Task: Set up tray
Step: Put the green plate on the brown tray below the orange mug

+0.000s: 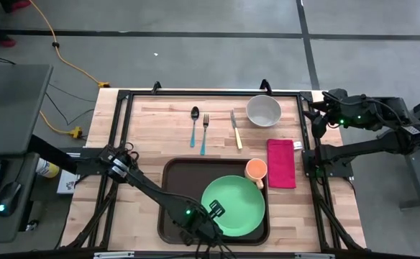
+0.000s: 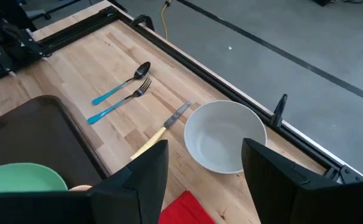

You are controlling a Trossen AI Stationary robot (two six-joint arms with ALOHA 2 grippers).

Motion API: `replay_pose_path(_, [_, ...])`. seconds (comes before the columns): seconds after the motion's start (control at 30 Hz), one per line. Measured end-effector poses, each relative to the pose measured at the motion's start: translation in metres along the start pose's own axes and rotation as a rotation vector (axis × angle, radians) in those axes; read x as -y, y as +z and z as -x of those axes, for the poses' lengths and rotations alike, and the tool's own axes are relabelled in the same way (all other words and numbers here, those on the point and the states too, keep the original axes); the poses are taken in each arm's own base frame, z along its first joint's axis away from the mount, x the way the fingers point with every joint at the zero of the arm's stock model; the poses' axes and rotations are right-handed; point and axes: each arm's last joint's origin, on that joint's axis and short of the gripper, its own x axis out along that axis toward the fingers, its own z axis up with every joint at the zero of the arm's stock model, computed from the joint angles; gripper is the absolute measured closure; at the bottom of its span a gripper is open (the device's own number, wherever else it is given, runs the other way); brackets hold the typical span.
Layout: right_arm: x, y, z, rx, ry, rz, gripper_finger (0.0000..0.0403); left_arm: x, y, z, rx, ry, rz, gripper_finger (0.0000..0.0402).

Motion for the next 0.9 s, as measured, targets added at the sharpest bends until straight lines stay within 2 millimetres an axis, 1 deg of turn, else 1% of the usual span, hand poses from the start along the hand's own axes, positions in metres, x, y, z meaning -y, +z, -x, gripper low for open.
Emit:
replay_pose_path(0.13, [-0.0001,-0.0001,0.0,-0.002,0.004,0.004,0.0222,0.0013,0.0019,0.0001,0.032,-0.05,0.0,0.0389])
replay_pose_path(0.37, [-0.0001,0.0,0.0001,-0.002,0.005,0.024,0.0222,-0.0005,0.007,0.0002,0.091,-0.055,0.008,0.0387])
replay_pose_path(0.5, [-0.0001,-0.0001,0.0,-0.003,0.005,0.027,0.0222,0.0011,0.0082,-0.0083,0.094,-0.065,0.01,0.0379])
replay_pose_path(0.6, [-0.0001,-0.0001,0.0,-0.003,0.005,0.027,0.0222,0.0012,0.0087,-0.0082,0.097,-0.062,0.029,0.0363])
replay_pose_path(0.9, [-0.0003,-0.0002,0.0,-0.006,0.01,0.027,0.0222,0.0004,0.0067,-0.0089,0.072,-0.037,0.043,0.0295])
